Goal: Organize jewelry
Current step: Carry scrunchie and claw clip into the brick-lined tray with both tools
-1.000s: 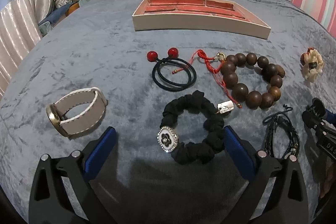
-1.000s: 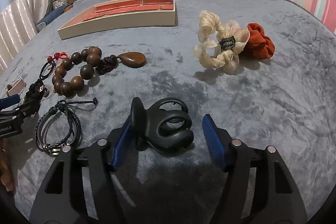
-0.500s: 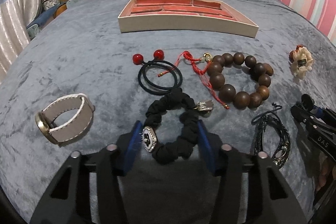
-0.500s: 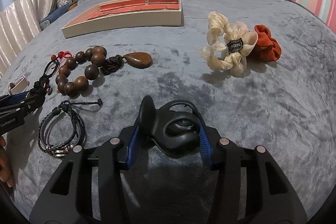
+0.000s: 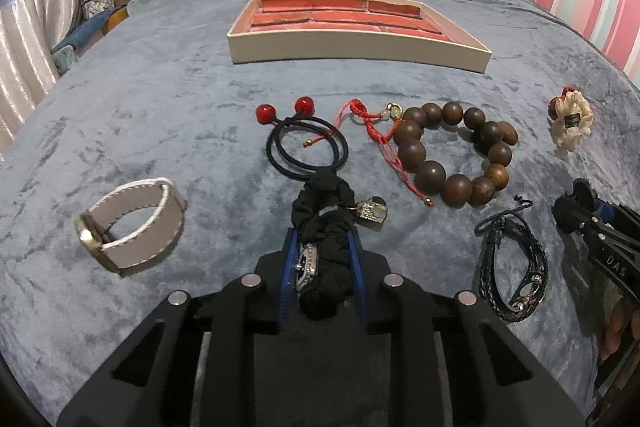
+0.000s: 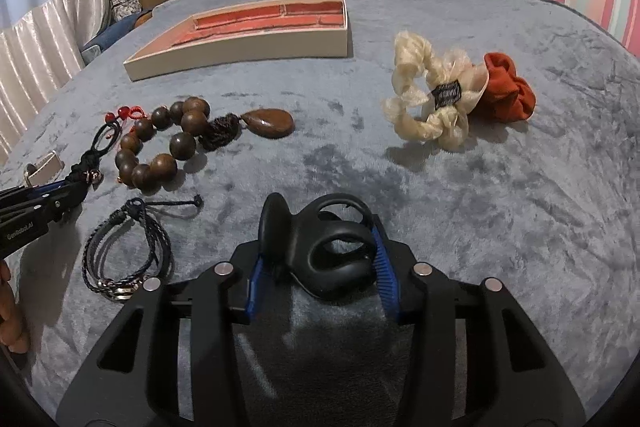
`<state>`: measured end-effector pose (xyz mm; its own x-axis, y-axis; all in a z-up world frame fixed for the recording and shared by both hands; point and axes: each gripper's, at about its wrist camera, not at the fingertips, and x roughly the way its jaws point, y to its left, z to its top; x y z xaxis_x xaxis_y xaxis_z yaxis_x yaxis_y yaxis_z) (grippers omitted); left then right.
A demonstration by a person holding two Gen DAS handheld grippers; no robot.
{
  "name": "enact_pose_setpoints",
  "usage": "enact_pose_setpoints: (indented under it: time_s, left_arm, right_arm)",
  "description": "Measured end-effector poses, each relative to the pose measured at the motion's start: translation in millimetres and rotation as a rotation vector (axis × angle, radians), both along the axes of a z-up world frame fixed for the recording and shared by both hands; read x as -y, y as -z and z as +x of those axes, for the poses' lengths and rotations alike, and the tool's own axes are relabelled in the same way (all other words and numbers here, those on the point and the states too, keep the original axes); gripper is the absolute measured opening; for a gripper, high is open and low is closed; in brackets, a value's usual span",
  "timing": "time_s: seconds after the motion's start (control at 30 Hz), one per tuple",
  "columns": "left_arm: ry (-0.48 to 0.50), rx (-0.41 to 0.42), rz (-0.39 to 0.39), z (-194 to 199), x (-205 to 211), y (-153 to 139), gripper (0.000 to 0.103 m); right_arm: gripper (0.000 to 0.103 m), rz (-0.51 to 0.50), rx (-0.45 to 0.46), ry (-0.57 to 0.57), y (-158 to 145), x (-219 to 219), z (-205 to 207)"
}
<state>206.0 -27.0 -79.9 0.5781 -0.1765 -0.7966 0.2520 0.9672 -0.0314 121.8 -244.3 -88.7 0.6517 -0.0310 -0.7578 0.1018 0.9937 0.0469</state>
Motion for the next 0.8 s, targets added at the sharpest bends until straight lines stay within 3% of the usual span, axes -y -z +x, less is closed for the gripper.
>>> enact_pose_setpoints:
  time_s: [0.43,0.8]
  left_arm:
    - [-0.034,0.059,-0.008,3,-3,-15,0.024]
    - [-0.058,0.149,-0.022,53,13,-55,0.024]
  right_arm:
    - [0.045,-0.032,0.090,0.001,-26,-4,7]
    - [0.045,-0.024,0.159,-0.001,-61,-5,77]
